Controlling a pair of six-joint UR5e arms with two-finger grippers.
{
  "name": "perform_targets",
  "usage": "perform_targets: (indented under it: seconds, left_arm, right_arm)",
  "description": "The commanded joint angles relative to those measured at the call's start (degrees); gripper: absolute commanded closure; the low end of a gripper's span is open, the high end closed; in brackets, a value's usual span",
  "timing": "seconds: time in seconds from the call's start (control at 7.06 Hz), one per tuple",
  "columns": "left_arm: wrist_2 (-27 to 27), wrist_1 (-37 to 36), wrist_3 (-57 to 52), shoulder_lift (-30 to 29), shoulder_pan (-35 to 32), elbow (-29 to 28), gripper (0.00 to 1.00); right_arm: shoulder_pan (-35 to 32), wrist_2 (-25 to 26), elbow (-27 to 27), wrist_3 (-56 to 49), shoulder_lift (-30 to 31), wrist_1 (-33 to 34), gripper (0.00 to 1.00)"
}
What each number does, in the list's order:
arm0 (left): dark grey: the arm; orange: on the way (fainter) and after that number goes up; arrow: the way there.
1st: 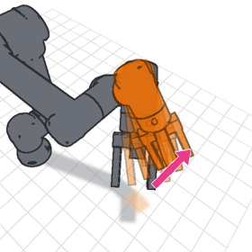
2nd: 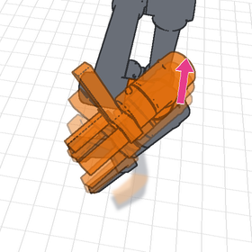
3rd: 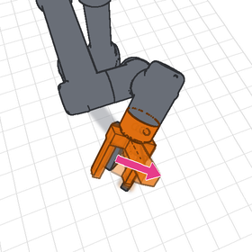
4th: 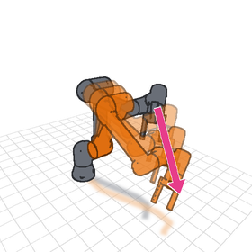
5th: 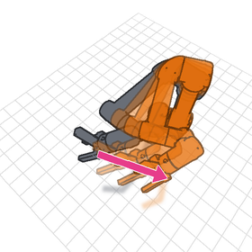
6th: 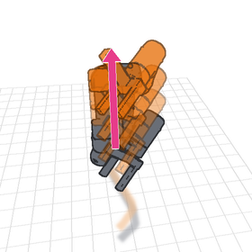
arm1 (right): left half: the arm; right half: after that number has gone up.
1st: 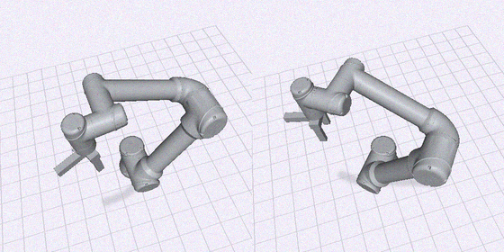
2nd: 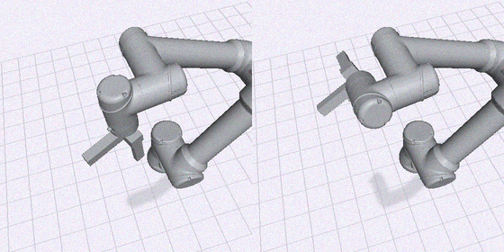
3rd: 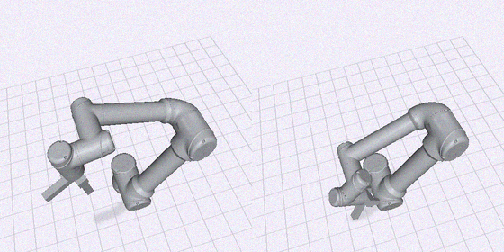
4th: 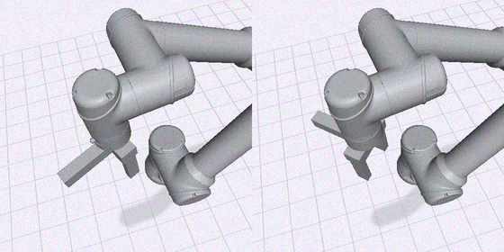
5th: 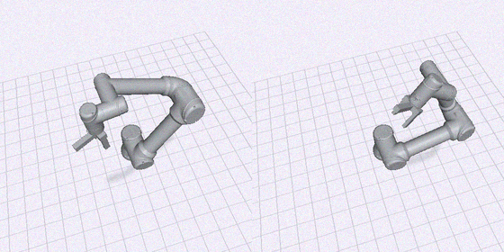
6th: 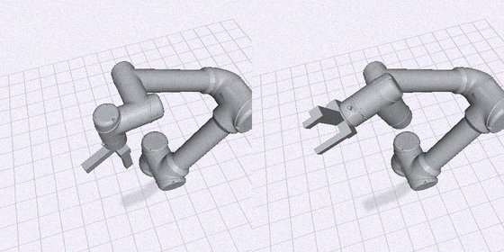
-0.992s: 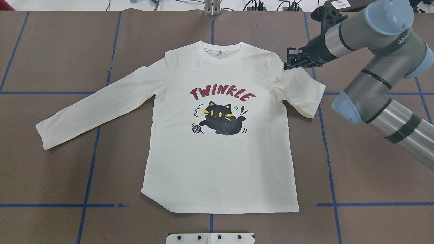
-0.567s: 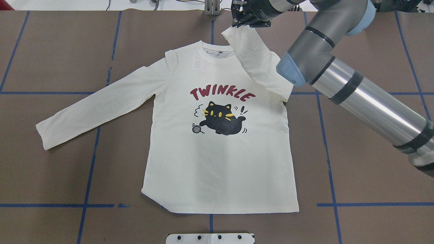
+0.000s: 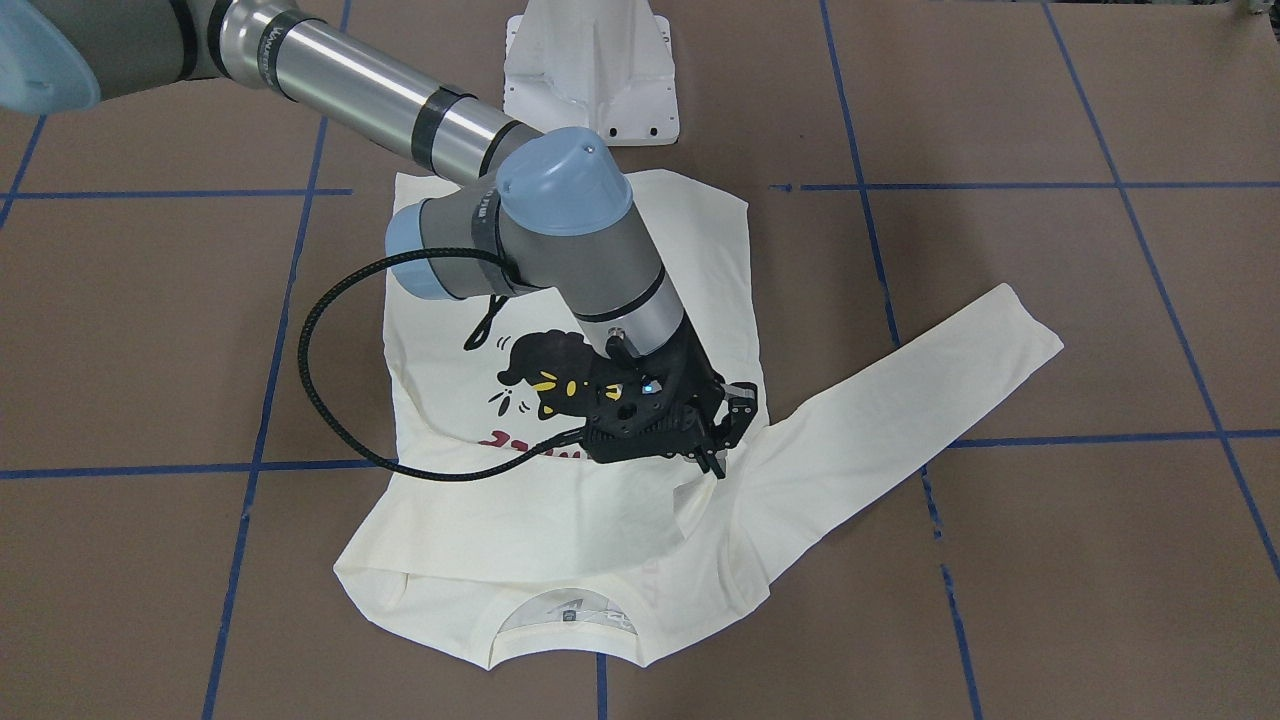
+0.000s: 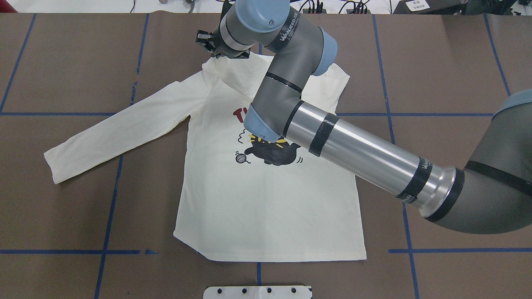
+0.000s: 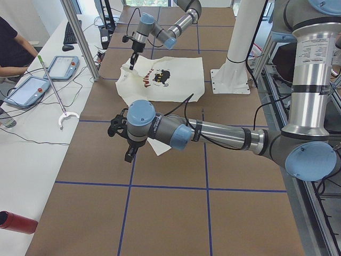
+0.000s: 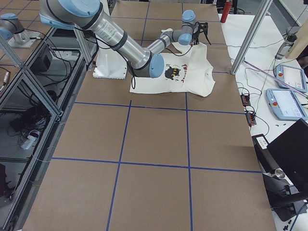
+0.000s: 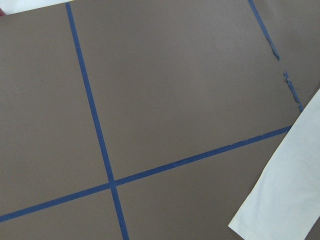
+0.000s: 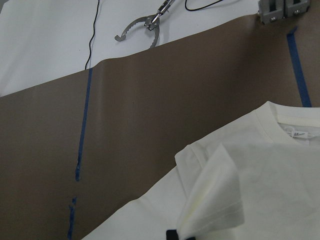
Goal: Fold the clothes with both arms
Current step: 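Lift the grasped sleeve with the right gripper and fold it across the shirt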
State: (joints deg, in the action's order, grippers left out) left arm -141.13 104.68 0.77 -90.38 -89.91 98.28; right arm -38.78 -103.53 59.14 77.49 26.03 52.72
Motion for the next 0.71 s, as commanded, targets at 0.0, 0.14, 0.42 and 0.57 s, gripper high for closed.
perform_targets:
  seconds: [0.0, 0.14, 0.42, 0.57]
  left_arm:
    - [0.0, 0.1, 0.0, -0.1, 0.0, -0.2, 0.00]
    - [0.0, 0.1, 0.0, -0.1, 0.0, -0.2, 0.00]
    - [0.1, 0.3, -0.2, -0.2, 0.1, -0.8, 0.00]
    - [0.1, 0.3, -0.2, -0.2, 0.1, -1.2, 0.00]
  right_arm:
    - [1.3, 1.1, -0.5, -0.1, 0.5, -0.2, 1.00]
    - [1.7, 1.2, -1.5, -0.1, -0.3, -0.4, 0.93]
    - [2.1, 4.5, -6.0, -0.2, -3.9, -9.6, 0.00]
    - [2.2, 4.7, -6.1, 0.0, -4.3, -10.9, 0.00]
